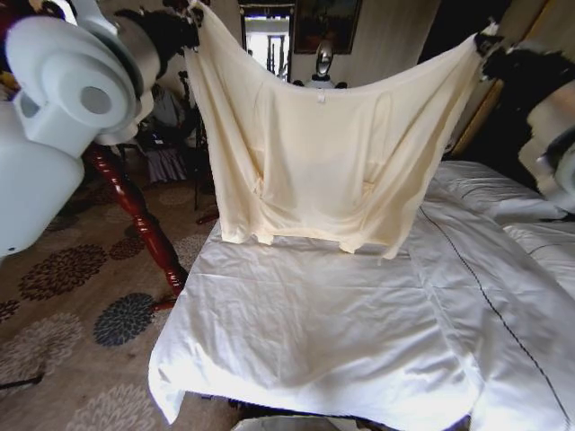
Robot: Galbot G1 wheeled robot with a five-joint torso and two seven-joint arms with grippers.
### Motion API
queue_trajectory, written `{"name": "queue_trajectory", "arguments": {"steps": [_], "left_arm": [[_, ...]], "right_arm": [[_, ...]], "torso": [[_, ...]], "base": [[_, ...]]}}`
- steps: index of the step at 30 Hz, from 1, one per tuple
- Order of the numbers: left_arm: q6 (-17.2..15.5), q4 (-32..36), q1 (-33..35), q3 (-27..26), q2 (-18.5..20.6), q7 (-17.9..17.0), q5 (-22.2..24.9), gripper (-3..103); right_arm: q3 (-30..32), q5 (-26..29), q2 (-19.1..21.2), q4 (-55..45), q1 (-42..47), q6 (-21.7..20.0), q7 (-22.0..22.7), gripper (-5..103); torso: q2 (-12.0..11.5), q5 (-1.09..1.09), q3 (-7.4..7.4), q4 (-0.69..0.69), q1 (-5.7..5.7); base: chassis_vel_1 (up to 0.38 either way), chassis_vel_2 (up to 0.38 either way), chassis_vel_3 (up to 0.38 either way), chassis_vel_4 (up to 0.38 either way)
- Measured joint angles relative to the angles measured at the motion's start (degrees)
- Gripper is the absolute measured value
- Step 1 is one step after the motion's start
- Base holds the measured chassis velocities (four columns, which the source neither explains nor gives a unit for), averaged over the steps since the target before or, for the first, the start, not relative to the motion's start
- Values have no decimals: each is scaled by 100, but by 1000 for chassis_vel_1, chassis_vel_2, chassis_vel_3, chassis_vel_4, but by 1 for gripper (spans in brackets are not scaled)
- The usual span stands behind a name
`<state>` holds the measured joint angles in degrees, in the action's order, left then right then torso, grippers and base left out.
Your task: Pick up the clothes from the bed and hang them on the clothes hanger.
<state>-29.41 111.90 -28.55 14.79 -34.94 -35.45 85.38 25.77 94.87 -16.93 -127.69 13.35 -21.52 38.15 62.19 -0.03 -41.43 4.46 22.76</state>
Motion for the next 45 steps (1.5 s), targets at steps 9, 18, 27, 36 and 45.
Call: {"name": "queue_trajectory", "arguments": {"steps": [9, 18, 27, 36, 45], "left_arm": [[-80, 266, 800, -617, 609, -64, 77, 1], [-92, 332, 2289, -807, 302, -262, -742, 1], [122, -460, 3548, -212, -619, -78, -2282, 1], [491, -1605, 4310, -52, -1465, 203, -3246, 1], [760, -2547, 4496, 42, -2277, 510, -3730, 1]], "right_arm": [[457, 438, 89, -152, 440, -291, 336, 1], [221, -995, -712, -33, 1997, -272, 214, 1], [-502, -2825, -1944, 820, 3250, -147, -447, 1], [-1573, -4020, -3182, 2574, 2836, 383, -983, 1], [-1947, -4466, -3603, 3547, 2461, 665, -1084, 1]], "torso": [[0, 8, 0, -3, -1], [-1, 1, -2, 1, 1], [-2, 1, -2, 5, 2], [-2, 4, -2, -3, 3], [-2, 3, -2, 1, 1]], "base": [[0, 0, 0, 0], [0, 0, 0, 0], [0, 0, 0, 0], [0, 0, 0, 0], [0, 0, 0, 0]]}}
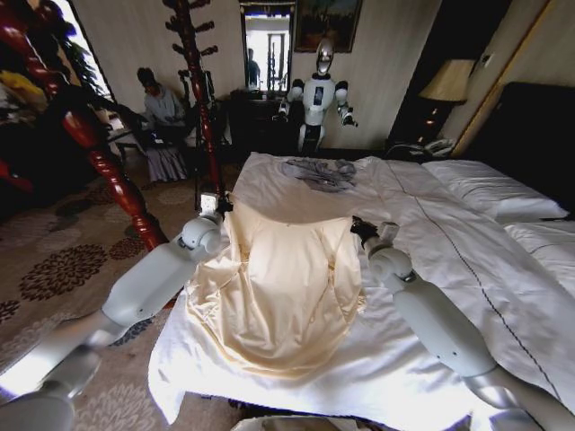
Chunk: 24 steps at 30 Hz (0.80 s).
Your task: Pick up the clothes from the bed and hang them on the clothes hanger.
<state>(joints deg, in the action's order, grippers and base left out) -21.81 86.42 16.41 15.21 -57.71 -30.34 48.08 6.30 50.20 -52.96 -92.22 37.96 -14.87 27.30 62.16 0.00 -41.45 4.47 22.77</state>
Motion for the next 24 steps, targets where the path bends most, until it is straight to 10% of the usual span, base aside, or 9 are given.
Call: {"name": "queue_trajectory", "arguments": {"steps": [24], "left_arm": [[897, -1592, 636, -108, -1018, 521, -42, -2]], "right_arm": [[9, -273, -244, 418, 346, 185, -22, 1]], "torso": [[1, 0, 0, 0, -1]], "base": [[0, 0, 0, 0]]}}
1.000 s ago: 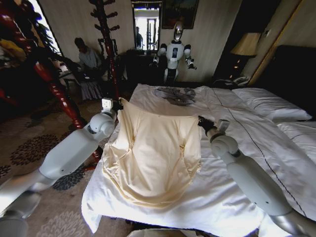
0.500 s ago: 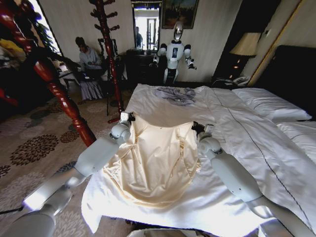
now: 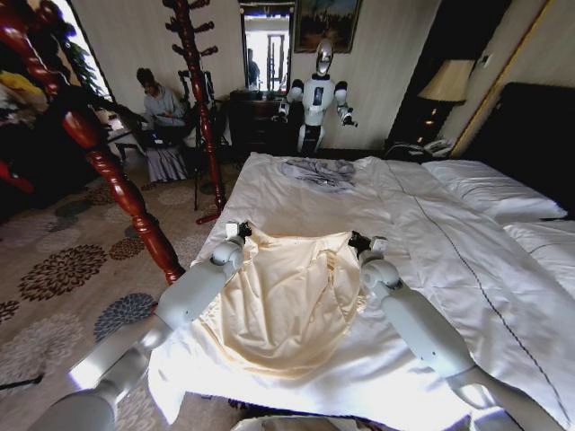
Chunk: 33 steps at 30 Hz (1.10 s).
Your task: Pick up the clothes from the bed and hang them on the clothes hanger.
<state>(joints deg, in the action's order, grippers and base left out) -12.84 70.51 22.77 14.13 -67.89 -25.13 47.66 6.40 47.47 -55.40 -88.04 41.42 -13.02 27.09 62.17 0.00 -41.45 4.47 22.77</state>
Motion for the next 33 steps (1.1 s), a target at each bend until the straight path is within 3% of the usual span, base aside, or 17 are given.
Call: {"name": "queue_trajectory", "arguments": {"steps": [3, 7, 9, 13, 15, 18, 19, 24, 30, 33], "left_arm": [[28, 28, 115, -52, -6, 86, 93, 2], [35, 223, 244, -126, 106, 201, 266, 23], [61, 212, 265, -187, 112, 204, 253, 23], [140, 208, 357, -366, 158, 249, 257, 44], [184, 261, 388, -384, 197, 269, 268, 44], [319, 409, 428, -411, 280, 391, 405, 61], [319, 409, 428, -411, 280, 391, 405, 61], [521, 512, 441, -473, 285, 534, 646, 82], [651, 544, 487, -636, 277, 554, 797, 99], [673, 584, 489, -693, 293, 553, 930, 99]], "right_arm": [[-30, -44, -28, 7, -6, 9, -3, 1], [-62, -66, -44, -2, -29, 9, -2, 1], [-62, -69, -44, -8, -27, 9, -2, 1], [-59, -86, -29, -46, 35, 9, -16, 1], [-59, -90, -19, -69, 52, 9, -22, 1], [-69, -88, -19, -99, 49, 9, -22, 1], [-69, -88, -19, -99, 49, 9, -22, 1], [-112, -76, -20, -115, 7, 9, -11, 1], [-124, -80, -8, -133, 59, 9, -5, 1], [-129, -84, -7, -134, 63, 11, -5, 1]], "torso": [[0, 0, 0, 0, 0], [0, 0, 0, 0, -1], [0, 0, 0, -1, 0], [0, 0, 0, 0, 0], [0, 0, 0, 0, 0], [0, 0, 0, -1, -1], [0, 0, 0, -1, -1], [0, 0, 0, 0, 0], [0, 0, 0, 0, -1], [0, 0, 0, 0, 0]], "base": [[0, 0, 0, 0], [0, 0, 0, 0], [0, 0, 0, 0], [0, 0, 0, 0], [0, 0, 0, 0], [0, 0, 0, 0], [0, 0, 0, 0], [0, 0, 0, 0], [0, 0, 0, 0], [0, 0, 0, 0]]}}
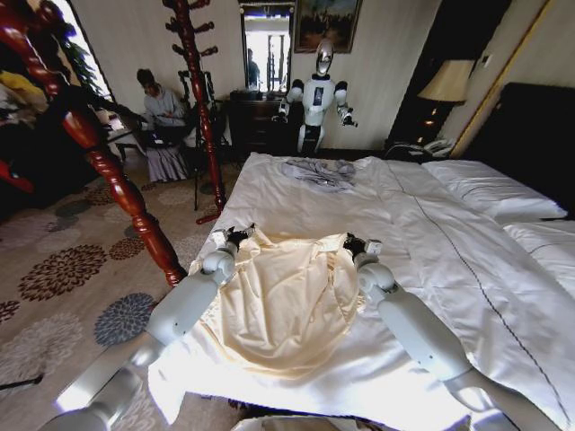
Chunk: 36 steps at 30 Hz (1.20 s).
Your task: Pick up the clothes from the bed and hang them on the clothes hanger.
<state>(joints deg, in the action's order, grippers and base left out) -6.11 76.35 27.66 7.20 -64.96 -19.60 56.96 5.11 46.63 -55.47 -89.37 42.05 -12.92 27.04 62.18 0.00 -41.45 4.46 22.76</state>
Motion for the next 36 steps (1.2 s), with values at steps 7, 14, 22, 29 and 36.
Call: {"name": "queue_trajectory", "arguments": {"steps": [7, 14, 22, 29, 36], "left_arm": [[23, -7, -105, -261, 12, 16, 290, 100], [-13, 152, -168, -328, 170, 22, 358, 100], [-72, 769, 210, -286, 442, -51, 84, 100], [-93, 1266, 417, -289, 755, -122, -563, 100], [-149, 1846, 708, -417, 1107, -219, -675, 100]], "right_arm": [[-82, 7, 12, 0, -93, 23, 1, 1], [-179, 15, 7, -19, -147, 34, 15, 1], [-165, 26, 18, -119, -98, 36, 64, 1], [18, -119, 52, -340, 200, 61, 80, 1], [227, -655, 117, -631, 559, 211, 17, 1]], "torso": [[0, 0, 0, 0, 0], [0, -1, 0, 0, 0], [0, 0, 0, -2, 0], [0, 0, 0, 1, 0], [0, 1, 0, 0, 0]], "base": [[0, 0, 0, 0], [0, 0, 0, 0], [0, 0, 0, 0], [0, 0, 0, 0], [0, 0, 0, 0]]}}
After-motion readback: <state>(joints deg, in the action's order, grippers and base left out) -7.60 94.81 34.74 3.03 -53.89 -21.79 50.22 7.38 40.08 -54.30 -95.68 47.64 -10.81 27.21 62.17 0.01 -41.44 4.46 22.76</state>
